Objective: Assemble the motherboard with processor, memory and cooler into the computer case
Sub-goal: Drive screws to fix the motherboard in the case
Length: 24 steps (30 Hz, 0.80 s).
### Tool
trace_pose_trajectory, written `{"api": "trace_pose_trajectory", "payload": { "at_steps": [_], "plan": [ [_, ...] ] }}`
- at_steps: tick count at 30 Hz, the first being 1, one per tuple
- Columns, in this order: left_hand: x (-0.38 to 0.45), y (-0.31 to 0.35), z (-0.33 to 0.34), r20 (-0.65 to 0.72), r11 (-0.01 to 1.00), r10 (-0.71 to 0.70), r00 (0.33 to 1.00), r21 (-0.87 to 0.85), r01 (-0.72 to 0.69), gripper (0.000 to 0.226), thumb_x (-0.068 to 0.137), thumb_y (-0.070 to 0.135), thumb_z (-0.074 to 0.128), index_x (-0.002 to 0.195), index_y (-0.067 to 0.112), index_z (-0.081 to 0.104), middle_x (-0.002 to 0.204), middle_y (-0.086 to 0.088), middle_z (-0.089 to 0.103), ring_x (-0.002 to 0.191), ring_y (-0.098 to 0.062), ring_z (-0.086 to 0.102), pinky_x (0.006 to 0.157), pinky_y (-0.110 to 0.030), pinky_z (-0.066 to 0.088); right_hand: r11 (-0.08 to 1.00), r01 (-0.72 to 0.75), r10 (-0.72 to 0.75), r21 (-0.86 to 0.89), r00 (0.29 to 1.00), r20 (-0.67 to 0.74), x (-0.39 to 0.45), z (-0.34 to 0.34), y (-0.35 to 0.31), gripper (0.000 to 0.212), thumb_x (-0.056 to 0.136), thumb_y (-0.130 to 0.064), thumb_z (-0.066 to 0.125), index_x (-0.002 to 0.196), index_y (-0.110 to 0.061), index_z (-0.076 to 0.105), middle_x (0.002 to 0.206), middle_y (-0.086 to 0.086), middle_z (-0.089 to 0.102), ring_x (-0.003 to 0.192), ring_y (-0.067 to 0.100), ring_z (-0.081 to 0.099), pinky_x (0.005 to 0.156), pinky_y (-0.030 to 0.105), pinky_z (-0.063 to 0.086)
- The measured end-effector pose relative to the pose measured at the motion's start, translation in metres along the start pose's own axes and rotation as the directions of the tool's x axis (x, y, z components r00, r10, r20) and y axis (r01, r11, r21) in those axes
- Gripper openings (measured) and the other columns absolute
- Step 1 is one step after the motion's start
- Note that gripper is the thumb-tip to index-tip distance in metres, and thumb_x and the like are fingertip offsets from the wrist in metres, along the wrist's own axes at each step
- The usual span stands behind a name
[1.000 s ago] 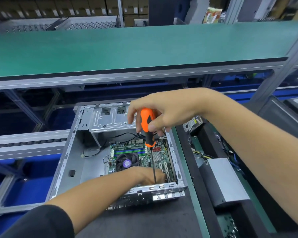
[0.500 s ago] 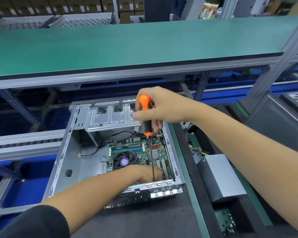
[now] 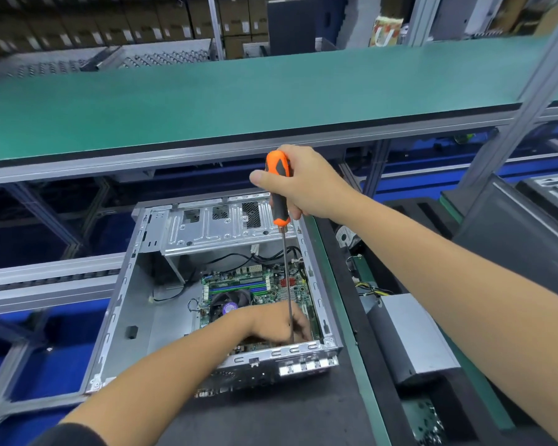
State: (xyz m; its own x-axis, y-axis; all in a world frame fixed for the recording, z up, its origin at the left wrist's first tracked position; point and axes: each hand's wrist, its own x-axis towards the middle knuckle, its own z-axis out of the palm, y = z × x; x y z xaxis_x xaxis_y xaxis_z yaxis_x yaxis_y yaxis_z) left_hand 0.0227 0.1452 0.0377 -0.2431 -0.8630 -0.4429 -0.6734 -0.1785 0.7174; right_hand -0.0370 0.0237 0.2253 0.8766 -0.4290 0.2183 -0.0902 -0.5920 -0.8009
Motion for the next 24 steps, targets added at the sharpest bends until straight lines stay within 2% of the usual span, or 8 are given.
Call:
{"api": "trace_pose_trajectory", "payload": {
  "at_steps": [3,6,9,11,15,17,21,24],
  "plan": [
    [-0.008,0.009,-0.011,-0.142,0.987,-0.047,0.989,-0.159,0.025,0.015,0.089,0.015,0.06,0.088,0.005,0.07,0.079,0.001,0.069,0.066,-0.008,0.061,0.06,-0.02,0.048,0.998,0.033,-0.03,0.046,0.997,-0.067,0.005,-0.004,-0.002,0.037,0.094,-0.035,0.062,0.073,-0.013,0.04,0.058,0.012,0.054,0.037,0.016,0.054,0.043,0.024,0.044],
    [-0.018,0.027,-0.024,-0.248,0.919,-0.077,0.966,-0.393,-0.027,0.024,0.083,0.016,0.052,0.066,0.006,0.065,0.064,-0.005,0.065,0.056,-0.023,0.056,0.051,-0.023,0.046,0.991,0.072,-0.055,0.116,0.989,-0.139,0.01,-0.012,-0.009,0.034,0.096,-0.028,0.057,0.072,-0.011,0.04,0.062,0.026,0.058,0.034,0.013,0.053,0.039,0.019,0.038],
    [-0.019,0.055,-0.041,-0.37,0.884,-0.081,0.925,-0.455,-0.105,0.027,0.074,0.02,0.046,0.056,0.01,0.064,0.054,-0.007,0.058,0.046,-0.018,0.052,0.044,-0.021,0.041,0.986,0.102,-0.065,0.13,0.963,-0.262,0.019,-0.028,-0.017,0.03,0.098,-0.029,0.054,0.079,-0.01,0.039,0.059,0.019,0.054,0.045,0.021,0.059,0.045,0.026,0.042],
    [-0.014,0.075,-0.054,-0.444,0.884,-0.093,0.891,-0.449,-0.131,0.025,0.071,0.019,0.046,0.056,0.01,0.063,0.055,-0.011,0.056,0.046,-0.022,0.05,0.046,-0.025,0.037,0.988,0.126,-0.087,0.094,0.937,-0.337,0.024,-0.046,-0.024,0.033,0.099,-0.03,0.053,0.078,-0.011,0.036,0.063,0.014,0.046,0.058,0.034,0.06,0.056,0.037,0.046],
    [0.007,0.115,-0.065,-0.473,0.913,0.015,0.881,-0.353,-0.205,0.027,0.082,0.013,0.047,0.06,0.01,0.063,0.055,-0.01,0.052,0.049,-0.019,0.047,0.047,-0.023,0.039,0.98,0.197,-0.163,0.029,0.876,-0.454,0.021,-0.089,-0.033,0.034,0.098,-0.026,0.051,0.073,-0.013,0.033,0.056,0.005,0.037,0.041,0.013,0.048,0.05,0.03,0.042],
    [0.025,0.133,-0.061,-0.438,0.923,0.076,0.896,-0.31,-0.23,0.031,0.089,0.012,0.047,0.062,0.009,0.062,0.05,0.002,0.053,0.045,-0.01,0.048,0.048,-0.022,0.042,0.982,0.189,-0.177,-0.021,0.869,-0.462,0.012,-0.104,-0.027,0.03,0.098,-0.025,0.051,0.076,-0.011,0.036,0.057,0.006,0.037,0.045,0.015,0.044,0.049,0.031,0.04],
    [0.071,0.153,-0.036,-0.374,0.968,0.072,0.925,-0.196,-0.155,0.032,0.093,0.018,0.049,0.064,0.007,0.058,0.052,0.008,0.053,0.047,-0.012,0.045,0.05,-0.022,0.04,0.994,0.048,-0.085,-0.098,0.902,-0.423,-0.02,-0.117,0.019,0.029,0.097,-0.026,0.051,0.077,-0.01,0.037,0.062,0.01,0.036,0.057,0.025,0.038,0.056,0.041,0.038],
    [0.107,0.158,-0.013,-0.41,0.999,0.022,0.912,-0.015,-0.031,0.03,0.089,0.021,0.049,0.063,0.005,0.051,0.061,-0.005,0.053,0.052,-0.016,0.043,0.055,-0.029,0.041,0.995,-0.057,0.016,-0.084,0.907,-0.421,-0.052,-0.123,0.069,0.031,0.095,-0.03,0.052,0.077,-0.012,0.035,0.062,0.008,0.036,0.055,0.022,0.037,0.052,0.037,0.035]
  ]
}}
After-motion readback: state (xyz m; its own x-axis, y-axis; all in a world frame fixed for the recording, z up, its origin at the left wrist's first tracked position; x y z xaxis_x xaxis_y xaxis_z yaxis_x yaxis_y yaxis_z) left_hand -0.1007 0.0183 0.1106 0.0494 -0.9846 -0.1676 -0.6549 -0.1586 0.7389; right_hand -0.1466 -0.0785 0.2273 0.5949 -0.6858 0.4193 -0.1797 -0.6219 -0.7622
